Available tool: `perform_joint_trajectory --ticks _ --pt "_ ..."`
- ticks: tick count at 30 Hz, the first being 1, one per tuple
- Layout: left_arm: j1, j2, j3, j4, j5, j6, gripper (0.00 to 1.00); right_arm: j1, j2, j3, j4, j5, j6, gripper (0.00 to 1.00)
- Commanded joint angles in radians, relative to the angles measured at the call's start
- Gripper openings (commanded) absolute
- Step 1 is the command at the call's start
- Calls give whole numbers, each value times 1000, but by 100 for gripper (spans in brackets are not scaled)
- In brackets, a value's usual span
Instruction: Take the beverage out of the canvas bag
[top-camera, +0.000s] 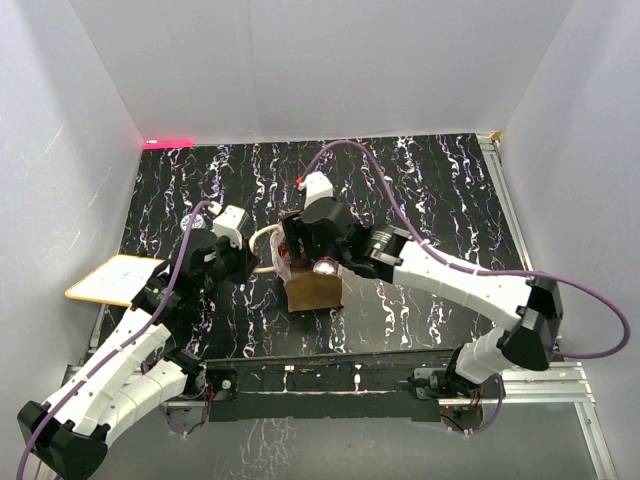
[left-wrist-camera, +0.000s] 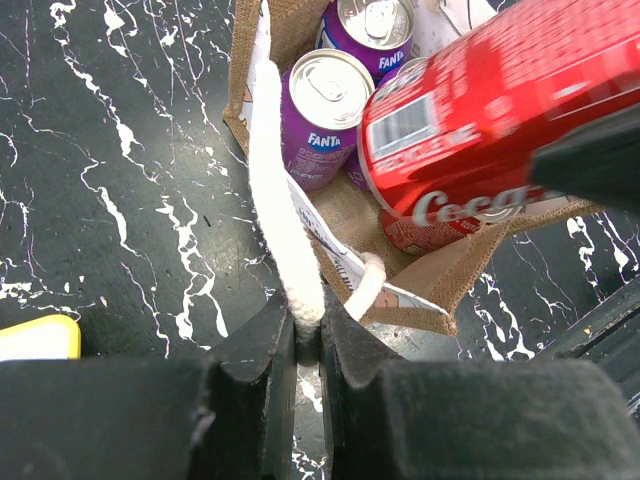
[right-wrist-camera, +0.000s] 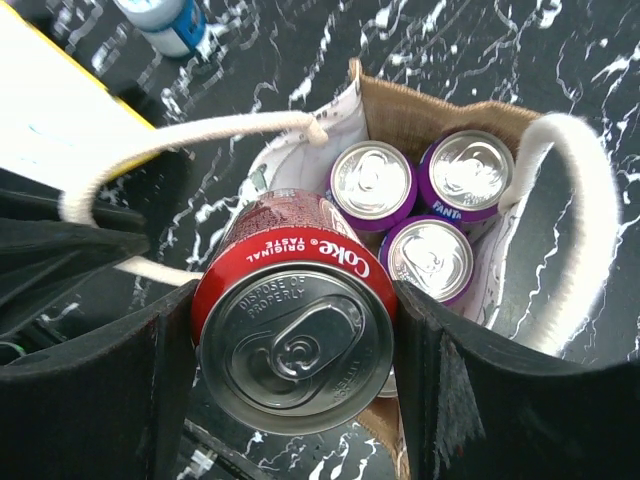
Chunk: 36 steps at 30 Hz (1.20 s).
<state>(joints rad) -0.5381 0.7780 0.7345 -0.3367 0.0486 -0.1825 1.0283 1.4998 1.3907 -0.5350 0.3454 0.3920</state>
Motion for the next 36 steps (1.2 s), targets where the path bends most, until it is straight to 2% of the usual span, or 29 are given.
perform_joint_trajectory --ticks 1,5,8,17,22,26,30,33,36 --pt "0 -3 -6 10 -8 7 0 3 -160 -6 198 50 27 12" --pt "0 2 -7 10 -5 7 0 2 -234 -51 246 89 10 11" --pt "1 7 -5 9 -4 6 0 3 -256 -22 250 147 -38 11" --pt "2 7 -7 10 -7 6 0 0 -256 129 238 398 -252 8" --pt "2 20 -3 8 -6 6 0 -2 -254 133 290 587 -384 8" --pt "3 21 -5 8 -11 6 0 -32 -261 99 339 681 -465 8" --pt "5 27 -3 6 -12 6 0 -147 -259 30 300 654 -421 8" --pt "7 22 -3 6 -13 6 0 -313 -258 -68 221 509 -269 8" --pt "8 19 -4 7 -13 6 0 -427 -253 -194 201 372 -160 8"
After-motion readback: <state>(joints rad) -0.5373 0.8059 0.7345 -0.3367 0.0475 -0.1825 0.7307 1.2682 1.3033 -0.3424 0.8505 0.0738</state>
